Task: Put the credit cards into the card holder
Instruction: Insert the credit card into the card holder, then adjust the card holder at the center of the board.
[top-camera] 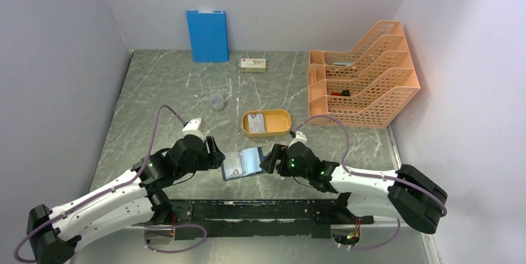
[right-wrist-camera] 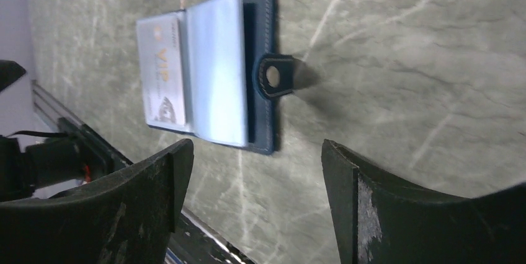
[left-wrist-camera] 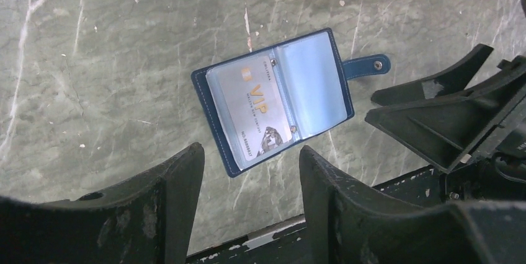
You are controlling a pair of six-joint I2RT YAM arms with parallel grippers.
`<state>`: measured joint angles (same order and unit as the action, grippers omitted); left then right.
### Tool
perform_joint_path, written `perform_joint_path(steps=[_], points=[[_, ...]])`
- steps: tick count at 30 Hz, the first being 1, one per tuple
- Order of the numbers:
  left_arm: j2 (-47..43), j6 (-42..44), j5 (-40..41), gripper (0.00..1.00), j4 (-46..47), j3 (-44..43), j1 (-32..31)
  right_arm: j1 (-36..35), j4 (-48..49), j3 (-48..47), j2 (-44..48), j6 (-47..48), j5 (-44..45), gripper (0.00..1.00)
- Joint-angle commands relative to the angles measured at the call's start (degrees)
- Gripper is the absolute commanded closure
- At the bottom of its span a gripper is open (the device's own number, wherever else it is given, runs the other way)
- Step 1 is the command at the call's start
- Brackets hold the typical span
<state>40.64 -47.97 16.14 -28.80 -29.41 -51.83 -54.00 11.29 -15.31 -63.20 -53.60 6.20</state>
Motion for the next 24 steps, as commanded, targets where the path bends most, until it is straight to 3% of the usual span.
perform_joint_path(steps=[1, 24], points=[[-0.93, 1.19, -1.28, 0.37, -0.95, -1.51, 0.1, 0.21, 8.21, 0.83, -4.29, -3.17, -1.97, 0.2], [-1.88, -0.11, -2.03, 0.38, -1.38, -0.17, 0.08, -1.56, 14.16, -0.38, -10.84, -3.39, -5.84, 0.27]])
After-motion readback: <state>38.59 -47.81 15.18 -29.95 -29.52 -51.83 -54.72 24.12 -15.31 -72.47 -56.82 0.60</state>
